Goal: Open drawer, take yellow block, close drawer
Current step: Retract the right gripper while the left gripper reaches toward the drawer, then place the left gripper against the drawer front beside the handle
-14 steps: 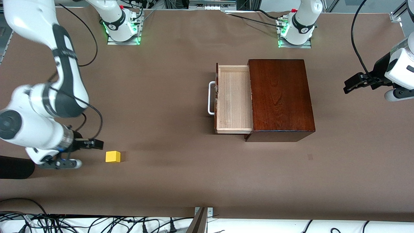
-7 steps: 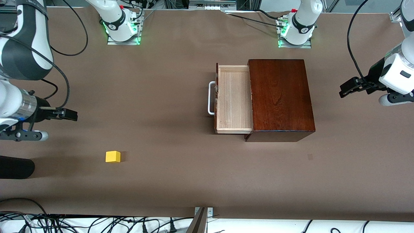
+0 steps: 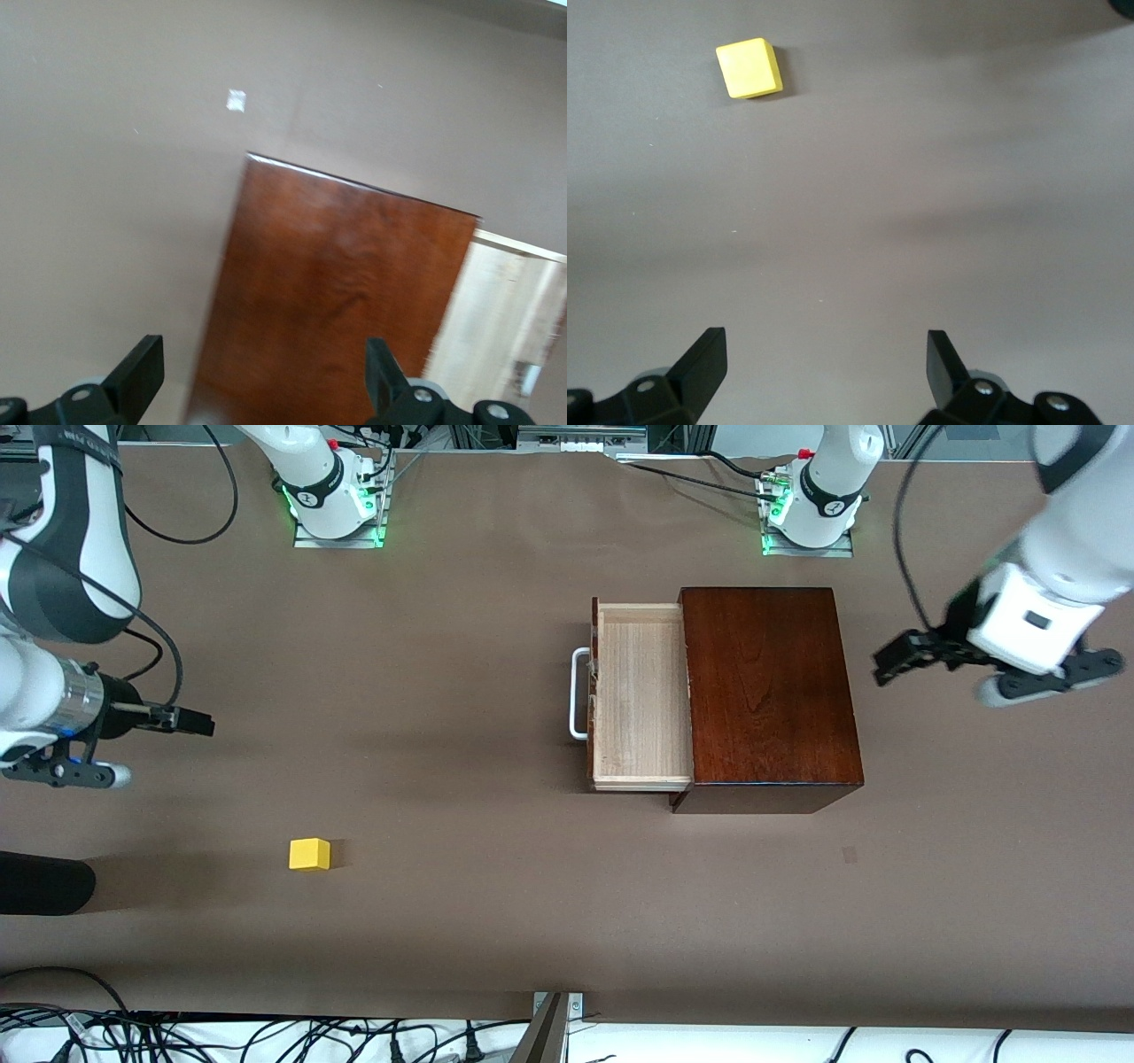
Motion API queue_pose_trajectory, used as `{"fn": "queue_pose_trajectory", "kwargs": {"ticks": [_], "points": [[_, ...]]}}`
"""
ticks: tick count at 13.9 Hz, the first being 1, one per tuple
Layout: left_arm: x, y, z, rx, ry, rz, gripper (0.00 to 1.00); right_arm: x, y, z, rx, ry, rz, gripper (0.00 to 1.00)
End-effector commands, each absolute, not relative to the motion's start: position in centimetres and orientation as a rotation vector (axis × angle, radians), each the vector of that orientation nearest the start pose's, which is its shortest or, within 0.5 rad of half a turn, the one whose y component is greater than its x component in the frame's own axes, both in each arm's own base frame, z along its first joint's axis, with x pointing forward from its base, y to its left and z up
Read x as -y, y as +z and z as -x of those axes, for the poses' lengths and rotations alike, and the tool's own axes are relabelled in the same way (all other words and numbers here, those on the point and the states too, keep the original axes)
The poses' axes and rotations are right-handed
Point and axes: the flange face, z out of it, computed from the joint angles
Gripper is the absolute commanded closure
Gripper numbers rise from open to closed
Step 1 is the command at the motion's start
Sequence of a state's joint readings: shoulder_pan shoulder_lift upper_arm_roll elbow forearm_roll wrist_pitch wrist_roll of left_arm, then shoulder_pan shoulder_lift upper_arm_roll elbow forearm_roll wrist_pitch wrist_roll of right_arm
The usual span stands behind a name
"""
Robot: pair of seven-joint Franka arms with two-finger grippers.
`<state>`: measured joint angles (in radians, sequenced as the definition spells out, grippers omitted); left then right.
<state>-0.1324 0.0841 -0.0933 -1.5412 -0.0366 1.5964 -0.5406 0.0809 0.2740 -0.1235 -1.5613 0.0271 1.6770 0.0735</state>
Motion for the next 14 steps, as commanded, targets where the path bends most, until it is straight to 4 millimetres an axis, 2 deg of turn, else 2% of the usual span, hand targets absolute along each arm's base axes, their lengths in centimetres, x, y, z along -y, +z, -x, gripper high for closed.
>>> {"fn": "queue_pose_trajectory", "kwargs": {"ticks": [1, 2, 4, 7, 9, 10, 12, 14], "points": [[19.5, 59.5, -56.2, 0.656, 0.128, 3.088, 0.0, 3.3, 50.5, -60.2, -0.164, 0.175, 3.125, 0.0], [21.9, 59.4, -55.6, 0.702, 0.132, 3.072, 0.0, 3.8, 51.6, -59.7, -0.17, 0.16, 3.125, 0.0], [27.6, 57.7, -53.9, 0.813, 0.166, 3.013, 0.0, 3.8, 53.9, -58.8, -0.159, 0.12, 3.123, 0.0], [36.0, 54.6, -50.6, 0.983, 0.198, 2.905, 0.0, 3.6, 56.6, -58.4, -0.145, 0.053, 3.126, 0.0], [41.5, 51.9, -49.0, 1.113, 0.208, 2.816, 0.0, 3.0, 57.7, -57.9, -0.118, 0.103, 3.156, 0.0], [43.9, 50.5, -48.5, 1.165, 0.208, 2.778, 0.0, 2.5, 57.7, -57.8, -0.103, 0.118, 3.16, 0.0], [47.5, 48.2, -48.0, 1.258, 0.207, 2.717, 0.0, 1.6, 58.7, -57.4, -0.077, 0.085, 3.162, 0.0], [50.9, 45.8, -47.5, 1.331, 0.198, 2.676, 0.0, 1.8, 59.3, -57.2, -0.081, 0.065, 3.161, 0.0]]}}
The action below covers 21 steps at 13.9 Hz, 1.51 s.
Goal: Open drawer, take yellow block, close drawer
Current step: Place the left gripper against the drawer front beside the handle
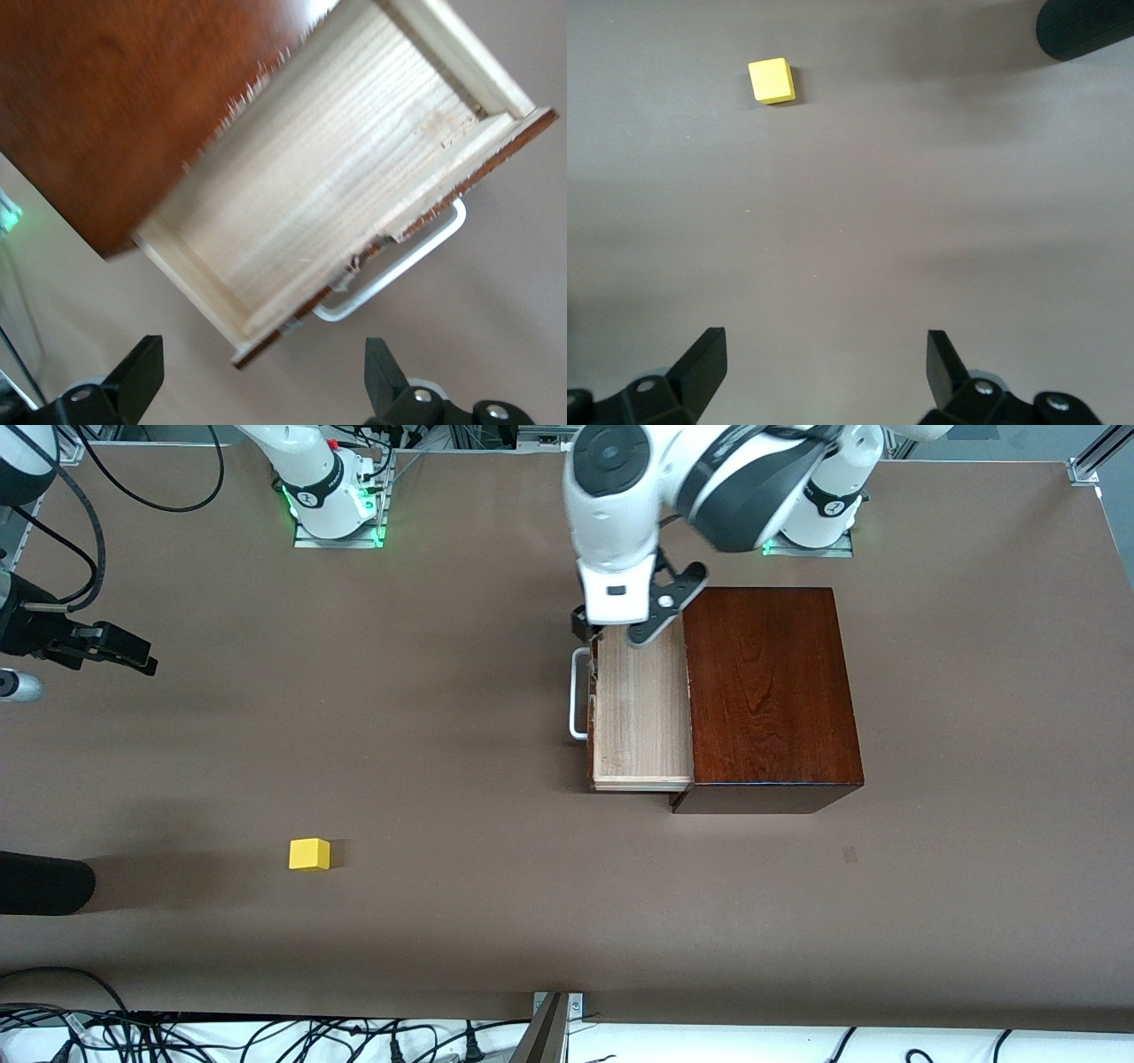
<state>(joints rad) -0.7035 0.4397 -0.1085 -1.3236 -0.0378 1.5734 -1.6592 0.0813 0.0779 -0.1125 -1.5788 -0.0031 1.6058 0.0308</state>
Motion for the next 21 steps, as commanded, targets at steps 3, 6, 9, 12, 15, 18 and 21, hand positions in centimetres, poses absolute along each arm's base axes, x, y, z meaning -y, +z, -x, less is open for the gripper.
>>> {"fn": "queue_pose_trajectory", "kwargs": {"ticks": [3, 6, 9, 12, 15, 18, 21], "points": [[54.1, 41.7, -47.4, 1.459, 0.171, 2.622, 0.0, 1.9, 59.2, -56.9, -0.103, 0.065, 3.158, 0.0], [55.5, 38.7, -47.9, 1.567, 0.154, 2.6, 0.0, 1.9, 59.3, -56.9, -0.115, 0.07, 3.156, 0.0], [56.9, 35.3, -47.6, 1.615, 0.082, 2.575, 0.0, 1.8, 59.1, -57.0, -0.116, 0.072, 3.151, 0.0], [58.1, 32.5, -46.6, 1.619, -0.052, 2.539, 0.0, 1.9, 59.1, -57.2, -0.113, 0.065, 3.159, 0.0], [57.9, 30.8, -47.4, 1.655, -0.106, 2.513, 0.0, 2.0, 58.6, -57.6, -0.118, 0.077, 3.158, 0.0], [57.2, 29.8, -47.8, 1.65, -0.122, 2.49, 0.0, 1.8, 58.7, -57.5, -0.115, 0.077, 3.153, 0.0], [57.0, 29.9, -48.1, 1.661, -0.121, 2.484, 0.4, 1.9, 58.9, -57.5, -0.118, 0.067, 3.15, 0.0]]}}
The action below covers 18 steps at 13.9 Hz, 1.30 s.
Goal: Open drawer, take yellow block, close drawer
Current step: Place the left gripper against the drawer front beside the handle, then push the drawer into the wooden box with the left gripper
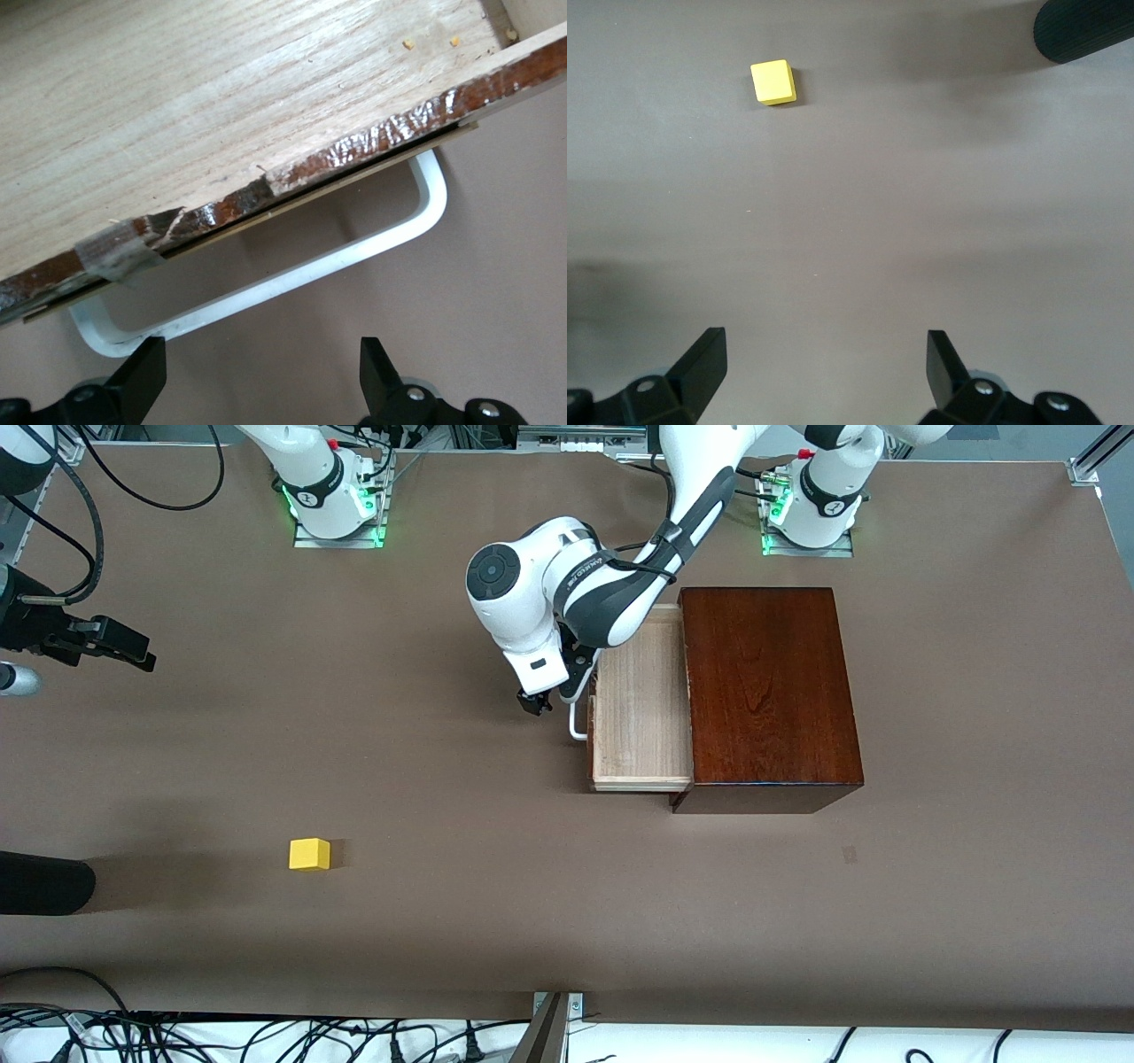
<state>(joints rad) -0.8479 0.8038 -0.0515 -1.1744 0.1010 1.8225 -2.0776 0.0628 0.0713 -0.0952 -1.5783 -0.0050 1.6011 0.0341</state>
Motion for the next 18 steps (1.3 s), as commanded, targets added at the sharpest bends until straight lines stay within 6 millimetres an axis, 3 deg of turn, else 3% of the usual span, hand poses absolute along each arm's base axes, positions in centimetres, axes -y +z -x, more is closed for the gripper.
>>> {"fn": "queue_pose_trajectory", "kwargs": {"ticks": [1, 4, 6, 9, 13, 15, 18], "points": [[56.9, 29.9, -48.2, 1.664, -0.119, 2.482, 0.48, 2.0, 59.1, -57.5, -0.12, 0.065, 3.15, 0.0], [56.7, 29.8, -48.3, 1.666, -0.12, 2.479, 0.47, 1.9, 59.1, -57.5, -0.118, 0.065, 3.149, 0.0], [56.8, 30.1, -48.4, 1.669, -0.116, 2.484, 0.68, 1.9, 59.1, -57.5, -0.12, 0.067, 3.147, 0.0], [56.4, 29.2, -48.7, 1.656, -0.116, 2.477, 0.83, 1.9, 59.1, -57.5, -0.118, 0.062, 3.147, 0.0], [55.6, 28.7, -49.6, 1.664, -0.142, 2.457, 0.88, 1.9, 58.8, -57.6, -0.118, 0.067, 3.149, 0.0], [55.1, 28.9, -50.2, 1.71, -0.152, 2.428, 0.98, 1.9, 58.9, -57.6, -0.118, 0.062, 3.149, 0.0], [54.7, 29.1, -50.6, 1.712, -0.166, 2.424, 1.0, 1.9, 58.9, -57.7, -0.118, 0.063, 3.151, 0.0]]}}
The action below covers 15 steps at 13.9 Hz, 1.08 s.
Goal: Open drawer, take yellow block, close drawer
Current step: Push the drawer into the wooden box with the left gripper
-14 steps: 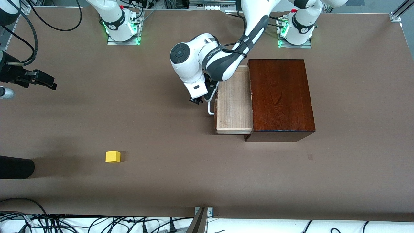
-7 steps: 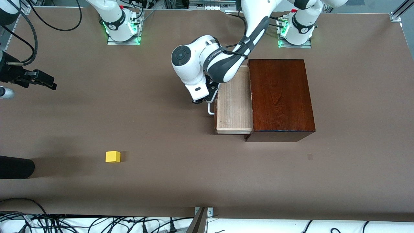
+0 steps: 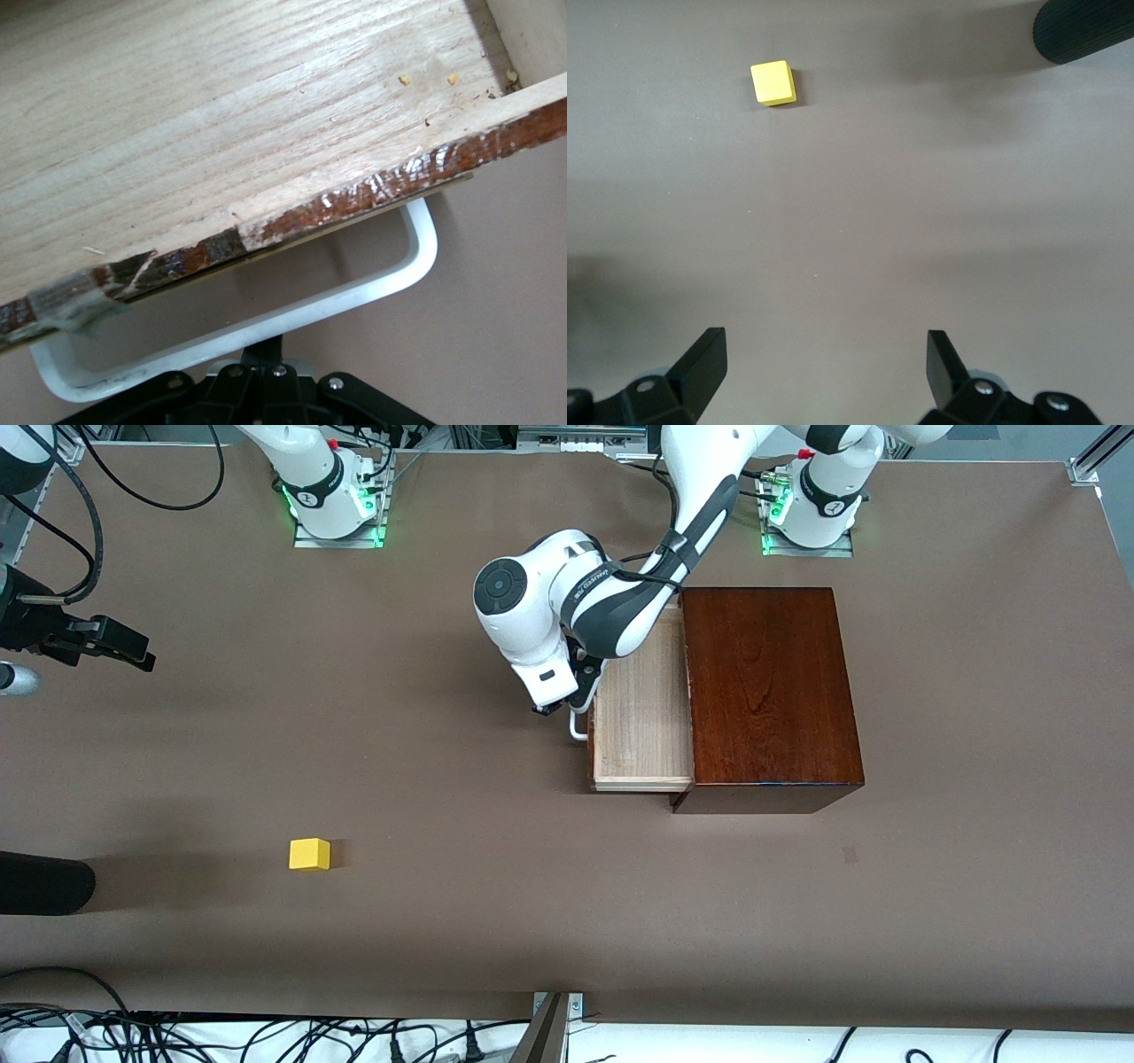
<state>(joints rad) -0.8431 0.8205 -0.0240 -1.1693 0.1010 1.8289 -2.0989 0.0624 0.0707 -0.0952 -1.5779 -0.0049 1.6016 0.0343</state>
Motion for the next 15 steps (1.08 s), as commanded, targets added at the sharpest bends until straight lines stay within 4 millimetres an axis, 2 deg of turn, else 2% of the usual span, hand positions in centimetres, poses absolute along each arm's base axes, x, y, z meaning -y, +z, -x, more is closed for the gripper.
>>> {"fn": "queue_pose_trajectory", "kwargs": {"ticks": [1, 7, 11, 15], "points": [[54.6, 29.3, -50.6, 1.716, -0.168, 2.421, 1.0, 2.0, 58.9, -57.7, -0.118, 0.063, 3.154, 0.0], [52.1, 30.2, -52.3, 1.723, -0.159, 2.369, 1.0, 2.0, 58.8, -57.7, -0.118, 0.063, 3.155, 0.0], [50.7, 29.8, -52.1, 1.695, -0.182, 2.34, 1.0, 2.0, 58.8, -57.7, -0.118, 0.06, 3.155, 0.0], [48.6, 30.8, -52.7, 1.666, -0.173, 2.346, 1.0, 2.0, 58.8, -57.7, -0.118, 0.058, 3.155, 0.0]]}}
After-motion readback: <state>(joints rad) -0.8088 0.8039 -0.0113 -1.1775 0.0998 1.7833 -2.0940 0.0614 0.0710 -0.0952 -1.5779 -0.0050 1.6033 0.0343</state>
